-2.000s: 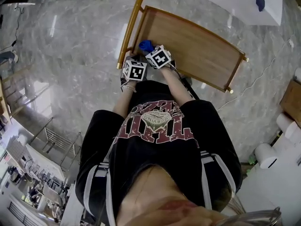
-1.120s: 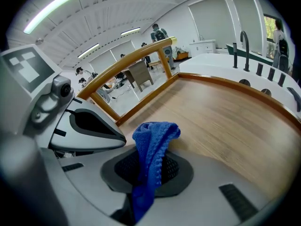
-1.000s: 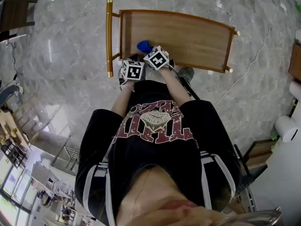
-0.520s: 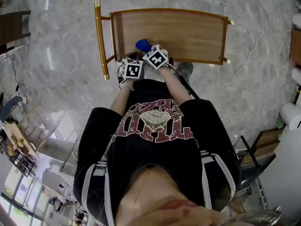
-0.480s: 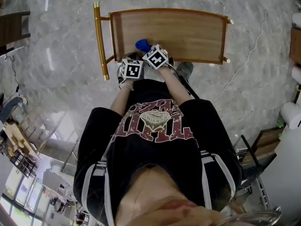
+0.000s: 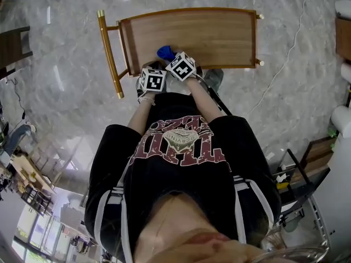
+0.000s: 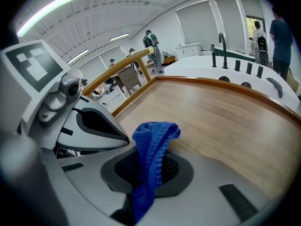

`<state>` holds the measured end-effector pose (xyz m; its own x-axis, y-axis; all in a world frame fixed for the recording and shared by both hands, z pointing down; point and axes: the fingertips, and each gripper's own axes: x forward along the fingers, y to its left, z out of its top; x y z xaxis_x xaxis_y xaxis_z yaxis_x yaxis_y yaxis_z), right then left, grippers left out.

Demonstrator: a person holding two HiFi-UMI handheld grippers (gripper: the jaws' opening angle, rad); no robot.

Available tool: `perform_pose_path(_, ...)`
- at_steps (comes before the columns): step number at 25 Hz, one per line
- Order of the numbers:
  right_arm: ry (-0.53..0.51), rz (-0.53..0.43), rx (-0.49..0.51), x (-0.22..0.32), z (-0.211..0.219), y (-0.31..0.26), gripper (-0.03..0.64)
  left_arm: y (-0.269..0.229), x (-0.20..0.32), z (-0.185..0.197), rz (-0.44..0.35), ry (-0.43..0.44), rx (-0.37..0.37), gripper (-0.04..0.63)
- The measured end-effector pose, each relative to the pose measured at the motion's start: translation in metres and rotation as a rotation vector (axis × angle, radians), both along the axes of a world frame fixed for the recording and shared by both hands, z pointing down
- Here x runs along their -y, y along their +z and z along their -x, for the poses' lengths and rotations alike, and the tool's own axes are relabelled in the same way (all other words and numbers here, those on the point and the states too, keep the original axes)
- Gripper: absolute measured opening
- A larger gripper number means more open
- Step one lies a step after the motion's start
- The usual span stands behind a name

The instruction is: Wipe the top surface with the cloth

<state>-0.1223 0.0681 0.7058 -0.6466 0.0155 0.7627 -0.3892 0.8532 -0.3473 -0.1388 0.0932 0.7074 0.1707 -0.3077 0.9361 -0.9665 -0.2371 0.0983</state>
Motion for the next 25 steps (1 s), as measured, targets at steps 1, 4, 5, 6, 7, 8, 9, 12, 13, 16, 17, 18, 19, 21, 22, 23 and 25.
perform_pose_path(1, 0.006, -0.002, -0.001, 0.001, -0.003, 0.0, 0.055, 0.0, 0.002, -0.003, -0.001, 0.008, -0.002, 0.049)
perform_pose_path(4, 0.027, -0.007, 0.0, 0.004, -0.009, 0.0, 0.055, 0.0, 0.006, -0.009, 0.0, 0.031, -0.005, 0.049)
perform_pose_path(5, 0.038, -0.005, 0.0, 0.005, -0.011, 0.0, 0.055, 0.0, 0.007, -0.011, 0.0, 0.041, -0.005, 0.049)
perform_pose_path(6, 0.05, -0.003, 0.001, 0.006, -0.014, 0.001, 0.055, 0.001, 0.008, -0.013, 0.0, 0.05, -0.006, 0.049)
perform_pose_path(7, 0.058, -0.003, 0.001, 0.006, -0.017, 0.002, 0.055, 0.001, 0.009, -0.016, -0.001, 0.06, -0.006, 0.049)
perform_pose_path(8, 0.062, -0.005, -0.002, 0.008, -0.021, 0.002, 0.055, 0.002, 0.01, -0.019, -0.002, 0.069, -0.006, 0.049)
perform_pose_path(9, 0.065, -0.007, -0.005, 0.01, -0.025, 0.002, 0.055, 0.002, 0.011, -0.023, -0.002, 0.079, -0.006, 0.049)
perform_pose_path(12, 0.083, -0.013, -0.009, 0.015, -0.037, 0.002, 0.055, 0.002, 0.016, -0.033, -0.003, 0.106, -0.005, 0.049)
perform_pose_path(13, 0.09, -0.015, -0.01, 0.017, -0.041, 0.001, 0.055, 0.002, 0.018, -0.036, -0.004, 0.112, -0.005, 0.049)
perform_pose_path(16, 0.115, -0.01, -0.016, 0.02, -0.054, 0.003, 0.055, 0.004, 0.021, -0.047, -0.001, 0.127, -0.009, 0.049)
perform_pose_path(17, 0.122, -0.009, -0.019, 0.021, -0.058, 0.004, 0.055, 0.005, 0.022, -0.05, 0.0, 0.133, -0.013, 0.049)
perform_pose_path(18, 0.127, -0.008, -0.023, 0.022, -0.062, 0.004, 0.055, 0.006, 0.024, -0.054, 0.0, 0.141, -0.017, 0.049)
perform_pose_path(19, 0.131, -0.009, -0.027, 0.023, -0.066, 0.004, 0.055, 0.006, 0.025, -0.058, -0.001, 0.15, -0.019, 0.049)
perform_pose_path(21, 0.147, -0.013, -0.031, 0.026, -0.073, 0.003, 0.055, 0.005, 0.028, -0.065, -0.004, 0.169, -0.024, 0.049)
perform_pose_path(22, 0.157, -0.014, -0.031, 0.026, -0.077, 0.003, 0.055, 0.005, 0.03, -0.069, -0.006, 0.178, -0.026, 0.049)
perform_pose_path(23, 0.168, -0.014, -0.031, 0.027, -0.08, 0.004, 0.055, 0.005, 0.031, -0.072, -0.007, 0.186, -0.028, 0.049)
perform_pose_path(25, 0.18, -0.014, -0.034, 0.03, -0.087, 0.005, 0.055, 0.006, 0.035, -0.078, -0.007, 0.201, -0.032, 0.049)
